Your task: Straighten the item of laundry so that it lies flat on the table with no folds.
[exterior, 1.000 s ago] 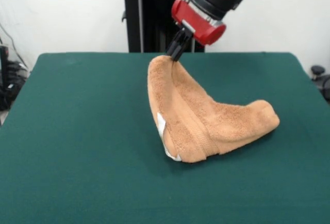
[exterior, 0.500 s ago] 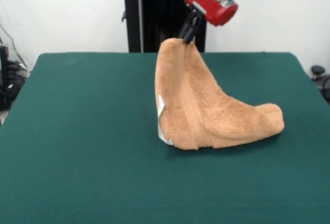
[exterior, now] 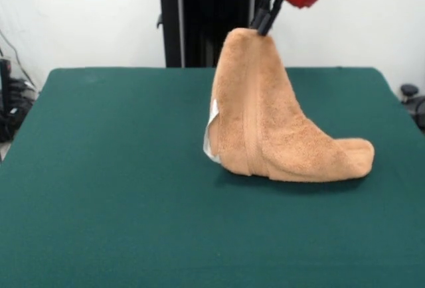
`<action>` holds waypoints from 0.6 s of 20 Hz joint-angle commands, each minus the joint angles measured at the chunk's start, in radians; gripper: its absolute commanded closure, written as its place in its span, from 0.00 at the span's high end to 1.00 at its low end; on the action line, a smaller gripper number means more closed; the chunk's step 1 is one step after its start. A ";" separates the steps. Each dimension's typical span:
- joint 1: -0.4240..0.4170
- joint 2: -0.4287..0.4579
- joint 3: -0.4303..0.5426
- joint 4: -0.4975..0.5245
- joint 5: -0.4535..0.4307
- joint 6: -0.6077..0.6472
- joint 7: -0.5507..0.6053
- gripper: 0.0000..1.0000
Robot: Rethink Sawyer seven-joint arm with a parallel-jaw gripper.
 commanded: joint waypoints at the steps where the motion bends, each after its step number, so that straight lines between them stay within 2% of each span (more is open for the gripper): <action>1: 0.067 -0.026 0.109 0.114 0.020 0.086 0.334 0.00; 9: 0.132 -0.073 0.092 0.200 0.011 0.092 0.353 0.00; 12: 0.137 -0.111 0.105 0.253 0.013 0.058 0.334 0.00</action>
